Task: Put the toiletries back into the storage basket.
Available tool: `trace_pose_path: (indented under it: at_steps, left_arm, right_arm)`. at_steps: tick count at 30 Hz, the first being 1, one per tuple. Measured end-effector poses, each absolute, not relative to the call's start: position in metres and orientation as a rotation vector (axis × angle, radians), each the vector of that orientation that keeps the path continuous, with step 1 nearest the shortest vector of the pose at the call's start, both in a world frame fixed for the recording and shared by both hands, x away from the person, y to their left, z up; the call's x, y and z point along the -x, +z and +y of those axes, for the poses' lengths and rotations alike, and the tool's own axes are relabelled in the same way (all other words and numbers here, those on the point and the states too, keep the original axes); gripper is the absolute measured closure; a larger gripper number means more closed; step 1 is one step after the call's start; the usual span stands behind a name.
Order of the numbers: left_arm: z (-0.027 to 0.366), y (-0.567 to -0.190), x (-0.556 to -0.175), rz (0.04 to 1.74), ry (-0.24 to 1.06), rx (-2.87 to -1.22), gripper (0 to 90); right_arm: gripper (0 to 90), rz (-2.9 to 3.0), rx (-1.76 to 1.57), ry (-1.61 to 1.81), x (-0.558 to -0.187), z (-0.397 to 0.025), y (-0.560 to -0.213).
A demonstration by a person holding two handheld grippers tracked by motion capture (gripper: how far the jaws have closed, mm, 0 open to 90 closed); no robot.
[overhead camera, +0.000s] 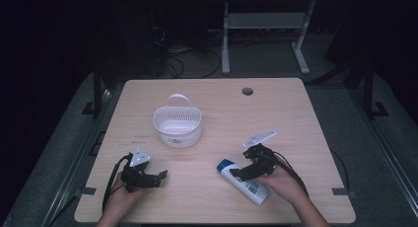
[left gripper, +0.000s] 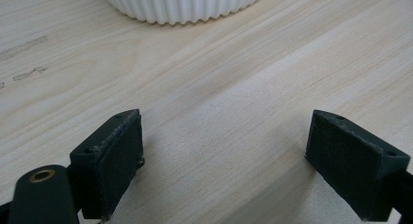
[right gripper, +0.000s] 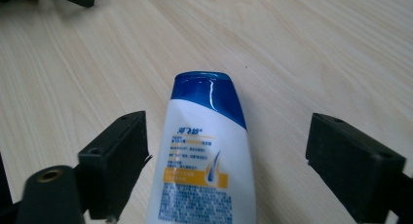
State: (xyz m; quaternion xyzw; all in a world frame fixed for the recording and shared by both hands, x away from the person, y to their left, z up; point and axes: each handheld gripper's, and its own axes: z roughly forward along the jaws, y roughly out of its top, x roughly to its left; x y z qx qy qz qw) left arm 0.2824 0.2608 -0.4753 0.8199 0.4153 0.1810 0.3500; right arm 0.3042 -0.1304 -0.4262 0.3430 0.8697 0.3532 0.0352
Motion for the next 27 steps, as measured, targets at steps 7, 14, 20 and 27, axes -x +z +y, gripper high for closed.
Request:
trace_pose_path:
  at_steps: [7,14,20,27]
  left_arm:
    - [0.261,-0.475,-0.282,1.076,0.468,-2.124,13.2]
    - [0.261,-0.475,-0.283,1.071,0.466,-2.129,13.2]
    - [0.261,-0.475,-0.283,1.069,0.466,-2.131,13.2]
    - [0.261,-0.475,-0.283,1.068,0.467,-2.127,13.2]
  right_arm:
    - [14.2,2.710,-1.074,1.014,-0.309,-0.116,-0.429]
    - [15.5,2.731,-1.060,0.956,-0.313,-0.106,-0.433]
    - [17.9,2.745,-1.063,0.929,-0.311,-0.099,-0.441]
    - [21.6,2.765,-1.051,0.888,-0.310,-0.095,-0.450]
